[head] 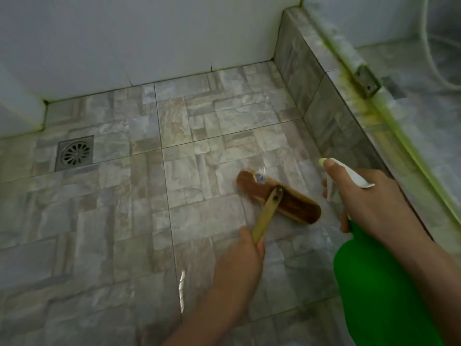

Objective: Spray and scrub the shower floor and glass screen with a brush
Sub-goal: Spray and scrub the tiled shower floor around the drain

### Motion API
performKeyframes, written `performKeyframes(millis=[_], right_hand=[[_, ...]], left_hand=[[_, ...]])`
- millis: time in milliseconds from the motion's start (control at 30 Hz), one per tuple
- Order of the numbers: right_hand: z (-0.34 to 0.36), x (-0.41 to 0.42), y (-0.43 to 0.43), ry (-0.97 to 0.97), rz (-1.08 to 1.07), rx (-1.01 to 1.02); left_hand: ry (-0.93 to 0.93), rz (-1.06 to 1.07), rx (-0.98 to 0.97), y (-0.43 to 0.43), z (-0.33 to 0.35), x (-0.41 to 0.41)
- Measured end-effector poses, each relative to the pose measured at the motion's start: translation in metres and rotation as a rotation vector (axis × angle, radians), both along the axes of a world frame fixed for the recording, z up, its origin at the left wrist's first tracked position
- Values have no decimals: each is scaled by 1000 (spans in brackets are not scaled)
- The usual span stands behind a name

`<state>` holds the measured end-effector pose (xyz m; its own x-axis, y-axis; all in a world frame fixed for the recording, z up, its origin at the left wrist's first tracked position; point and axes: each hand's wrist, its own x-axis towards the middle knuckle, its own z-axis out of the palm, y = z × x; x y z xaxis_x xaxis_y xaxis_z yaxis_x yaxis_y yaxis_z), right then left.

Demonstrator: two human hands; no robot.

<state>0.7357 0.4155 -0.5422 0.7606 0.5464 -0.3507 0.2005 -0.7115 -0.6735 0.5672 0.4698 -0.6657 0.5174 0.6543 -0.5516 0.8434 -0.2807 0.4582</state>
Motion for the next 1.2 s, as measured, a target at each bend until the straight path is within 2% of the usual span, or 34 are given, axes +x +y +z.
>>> performKeyframes(millis=[133,233,300,500,600,733,800,900,967,1100,1200], right_hand=[[-3,6,6,-26,6,22],[-11,14,14,-29,-7,38],[-15,20,22,-26,-21,51],[-32,31,45,15,-58,54],[-37,32,55,2,-54,60],[-38,32,58,16,-14,48],[-37,32,56,12,0,48],[-39,33,52,2,4,43],[-42,31,50,8,17,42],[-47,35,49,19,13,21],[-43,39,53,28,3,20]], left_hand=[[-146,102,67,108,-15,90],[-158,158,106,183,-14,150],[-126,162,135,191,-14,158],[-67,-5,177,117,-22,78],[-46,-49,229,157,-16,122],[-49,-103,287,258,-8,203],[-9,-87,289,286,1,219],[-47,-120,294,293,-8,207],[-102,-228,311,291,-20,183],[-51,-686,300,290,-24,158],[-49,-789,364,304,-21,185]])
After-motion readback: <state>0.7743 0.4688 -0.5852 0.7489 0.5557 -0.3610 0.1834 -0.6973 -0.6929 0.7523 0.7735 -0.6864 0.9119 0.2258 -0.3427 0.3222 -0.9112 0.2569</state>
